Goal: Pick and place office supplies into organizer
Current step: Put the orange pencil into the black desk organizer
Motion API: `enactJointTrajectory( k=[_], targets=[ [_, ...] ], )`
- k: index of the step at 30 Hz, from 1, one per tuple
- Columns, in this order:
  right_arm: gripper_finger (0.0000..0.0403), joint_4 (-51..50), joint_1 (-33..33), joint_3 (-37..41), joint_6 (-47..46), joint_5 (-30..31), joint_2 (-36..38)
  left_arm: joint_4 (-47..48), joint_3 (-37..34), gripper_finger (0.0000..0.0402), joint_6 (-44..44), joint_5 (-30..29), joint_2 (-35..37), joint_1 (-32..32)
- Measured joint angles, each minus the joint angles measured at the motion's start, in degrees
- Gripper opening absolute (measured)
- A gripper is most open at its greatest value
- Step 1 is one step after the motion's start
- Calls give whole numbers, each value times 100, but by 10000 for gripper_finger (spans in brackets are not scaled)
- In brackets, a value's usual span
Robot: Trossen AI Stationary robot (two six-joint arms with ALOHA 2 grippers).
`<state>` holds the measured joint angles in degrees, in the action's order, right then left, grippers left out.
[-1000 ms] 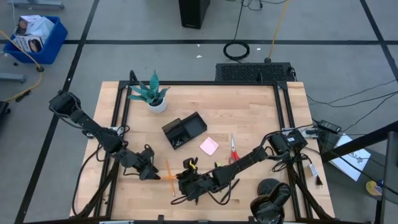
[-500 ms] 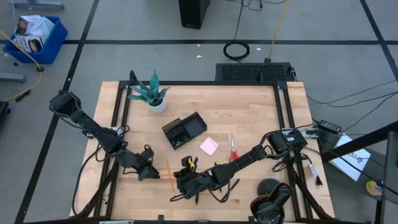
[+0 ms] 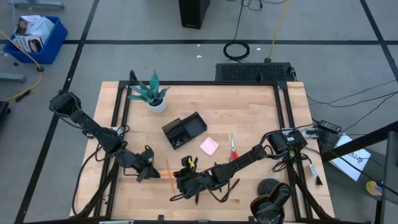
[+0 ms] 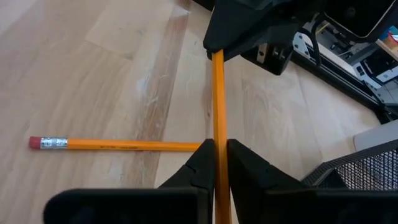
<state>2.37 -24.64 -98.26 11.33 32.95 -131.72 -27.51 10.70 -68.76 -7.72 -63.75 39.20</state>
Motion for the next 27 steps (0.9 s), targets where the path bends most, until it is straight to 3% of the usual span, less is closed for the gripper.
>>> enactJointTrajectory(
  k=[9,18,24,27],
  targets=[
    [43,41,15,0,-4,47,3,22,0,17,148,20,0,4],
    [77,6,-255,-7,319,995,924,31,0,26,731,-141,4,0],
    [97,-11,-280,-4,-410,730,1424,-132,0,9,1409,-726,0,0],
    [107,167,-280,-4,-320,762,1430,-615,0,14,1959,-960,0,0]
  ],
)
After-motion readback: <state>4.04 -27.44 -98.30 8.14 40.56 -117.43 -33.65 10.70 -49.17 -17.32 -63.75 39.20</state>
